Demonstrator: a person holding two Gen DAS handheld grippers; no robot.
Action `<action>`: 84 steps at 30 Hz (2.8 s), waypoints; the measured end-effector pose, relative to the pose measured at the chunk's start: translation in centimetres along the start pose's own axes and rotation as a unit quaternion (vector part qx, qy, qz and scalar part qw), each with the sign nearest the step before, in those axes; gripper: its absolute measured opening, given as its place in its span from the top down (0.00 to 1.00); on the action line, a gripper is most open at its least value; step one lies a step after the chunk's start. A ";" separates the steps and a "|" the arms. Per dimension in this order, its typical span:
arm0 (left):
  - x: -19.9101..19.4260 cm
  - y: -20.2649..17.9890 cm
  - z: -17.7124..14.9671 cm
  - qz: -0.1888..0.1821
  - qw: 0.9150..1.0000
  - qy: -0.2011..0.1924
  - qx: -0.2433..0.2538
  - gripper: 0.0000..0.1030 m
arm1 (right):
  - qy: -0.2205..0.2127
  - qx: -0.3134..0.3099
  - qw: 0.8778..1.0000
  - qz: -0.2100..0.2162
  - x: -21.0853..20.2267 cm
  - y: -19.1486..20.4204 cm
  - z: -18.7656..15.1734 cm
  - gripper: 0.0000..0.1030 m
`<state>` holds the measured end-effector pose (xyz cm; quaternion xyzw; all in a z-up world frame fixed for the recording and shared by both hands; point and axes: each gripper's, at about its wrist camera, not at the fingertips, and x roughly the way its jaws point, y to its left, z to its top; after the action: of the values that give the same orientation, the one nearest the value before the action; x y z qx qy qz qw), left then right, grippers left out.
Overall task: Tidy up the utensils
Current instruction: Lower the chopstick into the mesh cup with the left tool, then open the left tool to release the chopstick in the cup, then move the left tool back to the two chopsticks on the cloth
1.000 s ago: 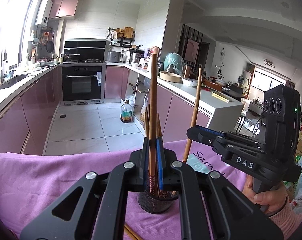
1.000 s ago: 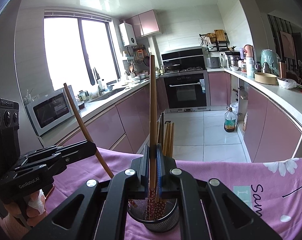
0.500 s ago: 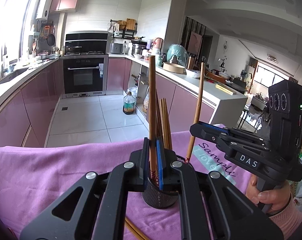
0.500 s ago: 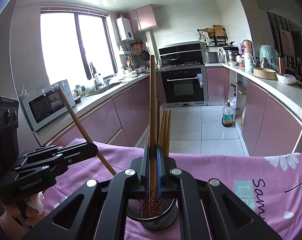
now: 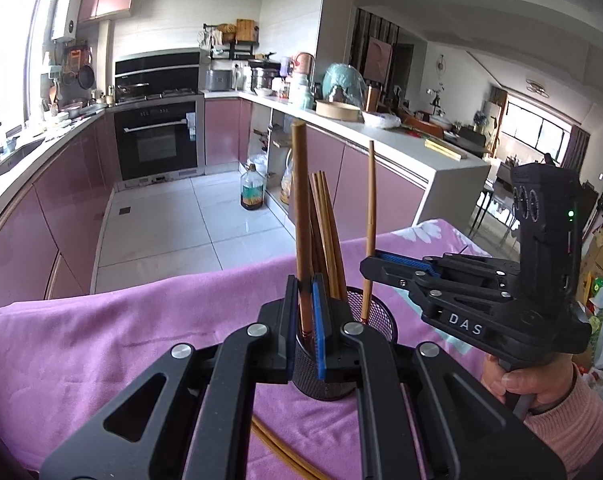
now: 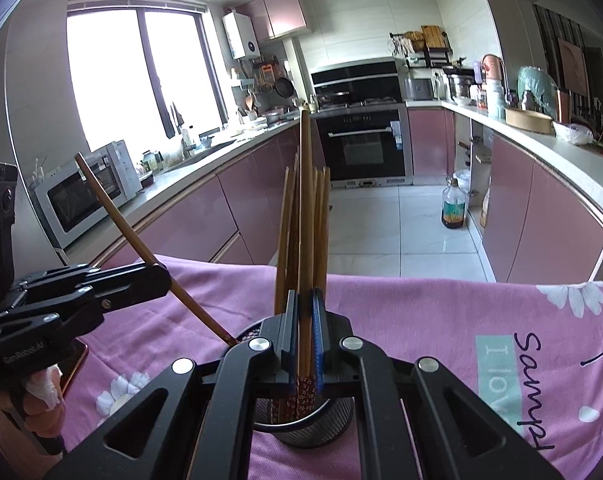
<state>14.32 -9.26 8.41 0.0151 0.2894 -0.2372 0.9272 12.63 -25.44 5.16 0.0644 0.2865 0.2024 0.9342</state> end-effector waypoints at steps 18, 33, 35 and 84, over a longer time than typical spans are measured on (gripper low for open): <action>6.1 1.7 0.8 -0.001 0.998 0.057 -0.022 0.92 | 0.006 0.012 1.000 -0.011 0.3 -0.7 -1.1 0.73; 3.6 2.1 -2.0 0.012 0.999 0.009 -0.031 0.68 | -0.006 -0.008 1.000 -0.005 -1.4 0.3 -2.2 0.66; 2.8 1.8 -2.6 0.021 0.999 -0.002 -0.026 0.65 | -0.008 -0.016 1.000 -0.001 -1.9 0.6 -2.6 0.63; 0.1 5.4 -16.7 0.088 0.989 0.071 -0.097 0.37 | 0.158 -0.098 0.982 0.042 1.9 7.9 -13.7 0.64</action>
<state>7.99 -1.81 -6.10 -0.0324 0.3737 -0.1236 0.9187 3.66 -17.46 -5.26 -0.0484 0.4063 0.2763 0.8696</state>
